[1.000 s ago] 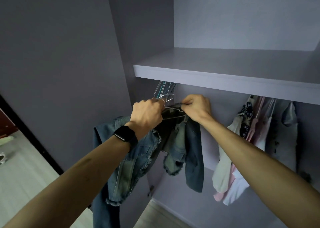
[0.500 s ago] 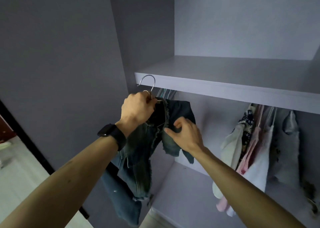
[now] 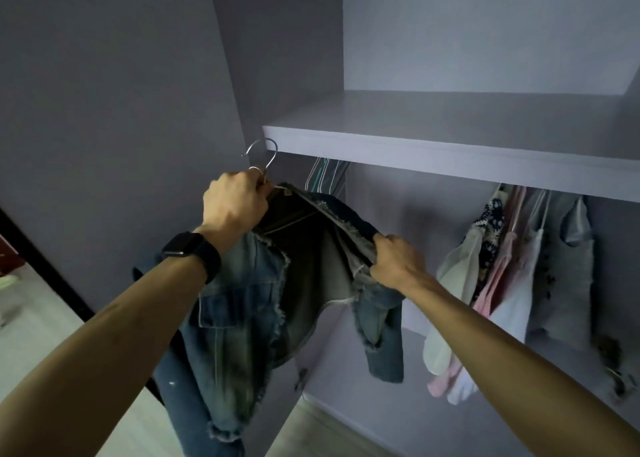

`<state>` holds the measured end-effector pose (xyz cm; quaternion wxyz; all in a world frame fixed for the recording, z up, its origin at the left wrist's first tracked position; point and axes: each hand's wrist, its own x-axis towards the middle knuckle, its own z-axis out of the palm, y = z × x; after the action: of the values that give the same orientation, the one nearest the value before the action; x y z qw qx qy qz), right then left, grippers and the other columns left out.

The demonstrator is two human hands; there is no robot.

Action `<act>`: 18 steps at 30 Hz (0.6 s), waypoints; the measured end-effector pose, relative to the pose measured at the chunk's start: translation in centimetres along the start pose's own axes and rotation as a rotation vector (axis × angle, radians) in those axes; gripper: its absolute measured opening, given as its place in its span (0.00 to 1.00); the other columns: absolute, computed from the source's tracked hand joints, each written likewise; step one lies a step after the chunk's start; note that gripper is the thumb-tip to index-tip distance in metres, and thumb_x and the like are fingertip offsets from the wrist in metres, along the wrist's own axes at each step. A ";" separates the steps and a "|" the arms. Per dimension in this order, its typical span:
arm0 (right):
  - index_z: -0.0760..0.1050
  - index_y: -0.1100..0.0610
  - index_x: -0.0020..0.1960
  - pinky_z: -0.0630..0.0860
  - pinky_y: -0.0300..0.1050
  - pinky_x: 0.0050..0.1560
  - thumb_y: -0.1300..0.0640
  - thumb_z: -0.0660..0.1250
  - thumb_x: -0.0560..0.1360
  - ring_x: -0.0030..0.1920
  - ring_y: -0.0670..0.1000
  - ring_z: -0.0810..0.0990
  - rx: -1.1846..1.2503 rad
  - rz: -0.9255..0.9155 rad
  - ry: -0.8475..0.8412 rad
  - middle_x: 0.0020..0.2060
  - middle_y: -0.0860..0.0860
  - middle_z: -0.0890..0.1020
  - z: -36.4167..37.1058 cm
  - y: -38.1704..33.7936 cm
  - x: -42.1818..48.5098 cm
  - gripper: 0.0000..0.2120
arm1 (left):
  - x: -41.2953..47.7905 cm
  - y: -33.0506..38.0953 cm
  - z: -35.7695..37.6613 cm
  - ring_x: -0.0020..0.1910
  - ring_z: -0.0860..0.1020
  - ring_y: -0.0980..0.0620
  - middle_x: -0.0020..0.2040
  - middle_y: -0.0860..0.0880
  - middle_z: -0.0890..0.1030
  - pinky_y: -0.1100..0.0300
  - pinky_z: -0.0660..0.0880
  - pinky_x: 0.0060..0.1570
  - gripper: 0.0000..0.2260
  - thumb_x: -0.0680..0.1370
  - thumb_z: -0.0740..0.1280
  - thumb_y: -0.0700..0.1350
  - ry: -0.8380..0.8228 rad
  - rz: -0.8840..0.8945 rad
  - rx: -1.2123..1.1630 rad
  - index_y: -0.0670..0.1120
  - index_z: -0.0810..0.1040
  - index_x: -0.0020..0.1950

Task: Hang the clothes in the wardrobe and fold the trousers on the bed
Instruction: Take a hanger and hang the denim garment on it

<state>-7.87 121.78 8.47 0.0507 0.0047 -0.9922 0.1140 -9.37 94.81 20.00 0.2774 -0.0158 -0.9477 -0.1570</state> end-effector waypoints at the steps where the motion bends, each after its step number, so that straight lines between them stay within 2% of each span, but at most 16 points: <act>1: 0.73 0.56 0.63 0.77 0.50 0.48 0.59 0.69 0.71 0.56 0.61 0.79 0.053 -0.045 -0.005 0.58 0.56 0.79 -0.6 0.3 0.0 0.20 | -0.2 -0.2 0.2 0.46 0.77 0.33 0.47 0.39 0.82 0.52 0.68 0.42 0.08 0.79 0.67 0.52 -0.015 -0.010 -0.012 0.48 0.78 0.48; 3: 0.75 0.53 0.58 0.77 0.48 0.45 0.62 0.68 0.67 0.52 0.60 0.79 0.141 -0.172 -0.069 0.54 0.55 0.80 -1.6 0.1 -0.1 0.19 | -0.8 0.1 0.7 0.46 0.77 0.34 0.46 0.41 0.82 0.52 0.69 0.42 0.07 0.77 0.68 0.53 -0.036 -0.047 -0.087 0.50 0.78 0.45; 5: 0.75 0.51 0.53 0.78 0.48 0.42 0.61 0.68 0.65 0.49 0.59 0.80 0.155 -0.246 -0.271 0.50 0.54 0.82 -1.9 -0.4 -0.3 0.17 | -1.1 0.8 1.2 0.46 0.78 0.37 0.46 0.43 0.83 0.54 0.71 0.42 0.06 0.77 0.69 0.53 -0.072 -0.045 -0.157 0.52 0.80 0.44; 7: 0.79 0.54 0.54 0.81 0.51 0.49 0.59 0.72 0.68 0.49 0.58 0.83 0.341 -0.181 -0.445 0.49 0.56 0.85 -1.3 0.2 -0.5 0.14 | -1.3 1.6 1.4 0.44 0.78 0.41 0.45 0.47 0.84 0.56 0.70 0.43 0.04 0.76 0.70 0.54 -0.116 -0.001 -0.189 0.55 0.81 0.44; 8: 0.81 0.53 0.53 0.81 0.50 0.51 0.59 0.73 0.70 0.49 0.55 0.85 0.494 -0.124 -0.438 0.48 0.55 0.86 -1.3 0.6 -0.4 0.11 | -1.4 1.9 1.4 0.45 0.79 0.43 0.45 0.48 0.84 0.56 0.72 0.43 0.04 0.76 0.70 0.54 -0.130 0.017 -0.205 0.56 0.80 0.43; 9: 0.81 0.51 0.52 0.80 0.48 0.53 0.59 0.73 0.72 0.49 0.53 0.85 0.618 -0.085 -0.353 0.47 0.52 0.86 -1.3 1.0 -0.3 0.09 | -1.5 2.1 1.4 0.46 0.80 0.44 0.45 0.50 0.85 0.56 0.75 0.45 0.05 0.76 0.71 0.55 -0.145 0.031 -0.225 0.56 0.80 0.43; 10: 0.81 0.50 0.53 0.79 0.46 0.55 0.57 0.73 0.74 0.50 0.50 0.84 0.639 -0.090 -0.195 0.48 0.49 0.85 -1.4 1.2 -0.2 0.09 | -1.6 2.2 1.4 0.47 0.81 0.46 0.45 0.51 0.85 0.54 0.77 0.48 0.05 0.76 0.71 0.55 -0.165 0.040 -0.249 0.55 0.81 0.44; 12: 0.79 0.50 0.57 0.77 0.44 0.55 0.45 0.73 0.74 0.48 0.47 0.82 0.547 -0.133 0.131 0.50 0.45 0.84 -1.6 1.0 0.2 0.14 | -2.0 2.5 1.2 0.48 0.83 0.47 0.44 0.52 0.85 0.50 0.79 0.52 0.05 0.76 0.71 0.54 -0.182 0.056 -0.299 0.55 0.81 0.44; 13: 0.78 0.50 0.56 0.77 0.44 0.52 0.37 0.71 0.73 0.47 0.47 0.81 0.506 -0.161 0.231 0.49 0.44 0.84 -1.8 0.4 0.2 0.20 | -2.2 2.6 1.1 0.47 0.83 0.48 0.43 0.52 0.86 0.50 0.79 0.53 0.04 0.76 0.72 0.53 -0.177 0.070 -0.323 0.56 0.81 0.43; 15: 0.74 0.48 0.53 0.77 0.46 0.46 0.25 0.65 0.69 0.44 0.48 0.80 0.400 -0.195 0.290 0.46 0.43 0.83 -2.3 -1.2 0.4 0.28 | -2.4 2.8 0.9 0.46 0.83 0.49 0.42 0.52 0.86 0.51 0.79 0.52 0.04 0.77 0.72 0.51 -0.156 0.094 -0.349 0.57 0.81 0.42; 16: 0.72 0.48 0.53 0.77 0.47 0.43 0.24 0.63 0.68 0.43 0.50 0.80 0.327 -0.198 0.292 0.45 0.44 0.82 -2.5 -2.1 0.6 0.30 | -2.5 2.9 0.8 0.46 0.83 0.49 0.42 0.52 0.86 0.51 0.79 0.52 0.03 0.77 0.72 0.51 -0.150 0.102 -0.353 0.56 0.82 0.43; 18: 0.70 0.53 0.55 0.76 0.48 0.39 0.29 0.65 0.72 0.42 0.56 0.81 0.168 -0.195 0.337 0.45 0.50 0.82 -2.8 -3.4 1.3 0.28 | -2.7 3.3 0.5 0.45 0.83 0.50 0.42 0.52 0.86 0.53 0.79 0.52 0.02 0.77 0.72 0.50 -0.146 0.118 -0.356 0.54 0.83 0.45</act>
<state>-8.80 119.09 12.07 0.2261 0.0856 -0.9516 0.1899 -7.00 98.24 19.08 0.2096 -0.1314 -0.9200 -0.3039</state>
